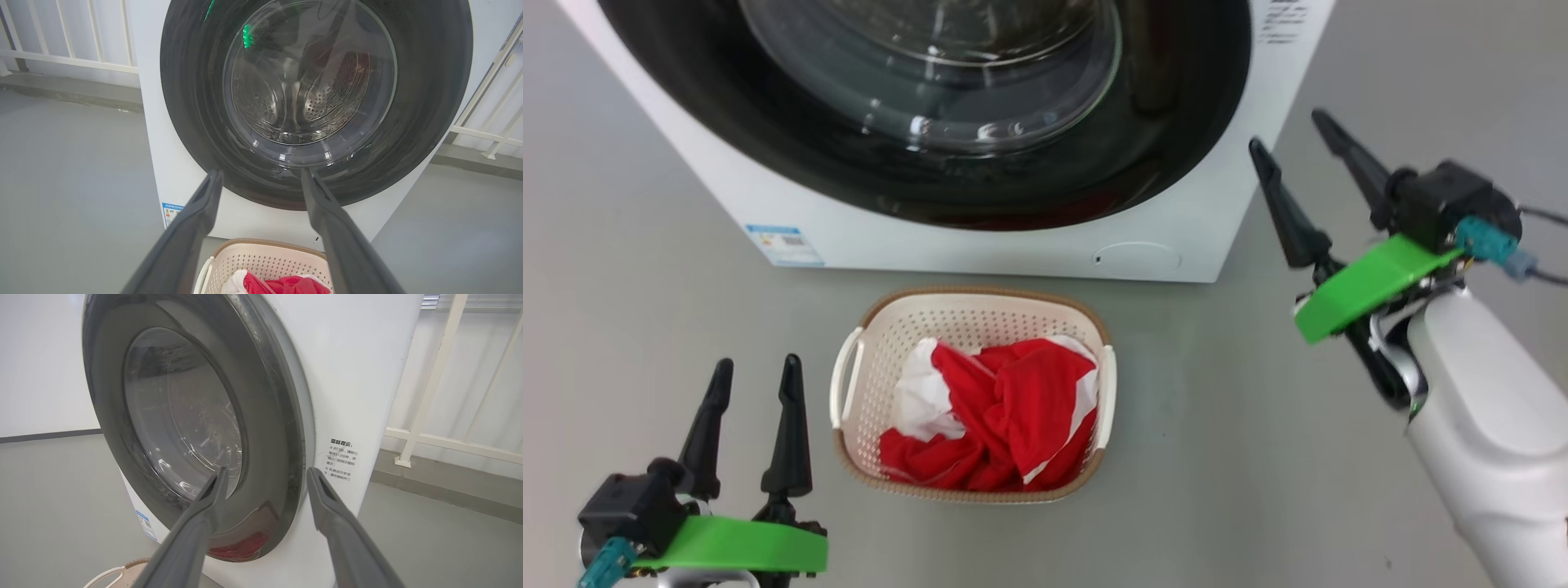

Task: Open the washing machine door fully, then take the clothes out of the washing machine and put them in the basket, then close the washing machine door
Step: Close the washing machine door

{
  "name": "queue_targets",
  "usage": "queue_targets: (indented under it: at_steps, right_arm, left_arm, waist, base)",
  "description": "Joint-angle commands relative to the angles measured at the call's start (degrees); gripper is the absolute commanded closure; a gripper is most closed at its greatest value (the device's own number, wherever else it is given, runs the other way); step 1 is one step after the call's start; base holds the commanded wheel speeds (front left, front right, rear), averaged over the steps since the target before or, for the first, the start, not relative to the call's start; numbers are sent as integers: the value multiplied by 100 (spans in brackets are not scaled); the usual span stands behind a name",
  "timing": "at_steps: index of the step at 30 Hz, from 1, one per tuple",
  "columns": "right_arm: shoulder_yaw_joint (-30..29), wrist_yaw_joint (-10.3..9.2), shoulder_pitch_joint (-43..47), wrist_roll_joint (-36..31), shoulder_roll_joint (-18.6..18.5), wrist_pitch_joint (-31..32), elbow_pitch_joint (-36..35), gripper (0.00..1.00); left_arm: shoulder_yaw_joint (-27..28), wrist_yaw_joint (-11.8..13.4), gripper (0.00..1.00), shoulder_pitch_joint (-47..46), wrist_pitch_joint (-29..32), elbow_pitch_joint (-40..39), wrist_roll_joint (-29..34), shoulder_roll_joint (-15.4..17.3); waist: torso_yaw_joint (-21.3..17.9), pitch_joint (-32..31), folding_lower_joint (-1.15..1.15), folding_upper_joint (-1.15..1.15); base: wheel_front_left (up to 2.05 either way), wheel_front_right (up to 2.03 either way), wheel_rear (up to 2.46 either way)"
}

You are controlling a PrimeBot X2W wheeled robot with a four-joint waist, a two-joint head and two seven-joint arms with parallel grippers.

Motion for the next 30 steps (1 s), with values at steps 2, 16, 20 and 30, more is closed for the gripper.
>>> queue_targets:
  at_steps: [2,16,20,30]
  right_arm:
    - [-34,-20,410,-30,100,-21,-361,0]
    - [-609,-20,2010,-94,339,-21,-1366,0]
    - [-768,-20,2412,-169,420,-21,-1568,0]
    - [-1143,-20,3099,-317,635,-21,-1904,0]
  left_arm:
    - [181,5,0,87,-69,-109,93,82]
    - [122,162,0,506,-51,-142,118,80]
    - [85,207,0,584,-30,-191,120,79]
    - [2,162,0,808,85,-402,-50,117]
  waist:
    - [-388,-376,0,0]
    - [-1011,-1067,0,0]
    - [-1065,-1175,0,0]
    - [-1154,-1331,0,0]
  base:
    - [0,0,0]
    - [0,0,0]
    - [0,0,0]
    - [0,0,0]
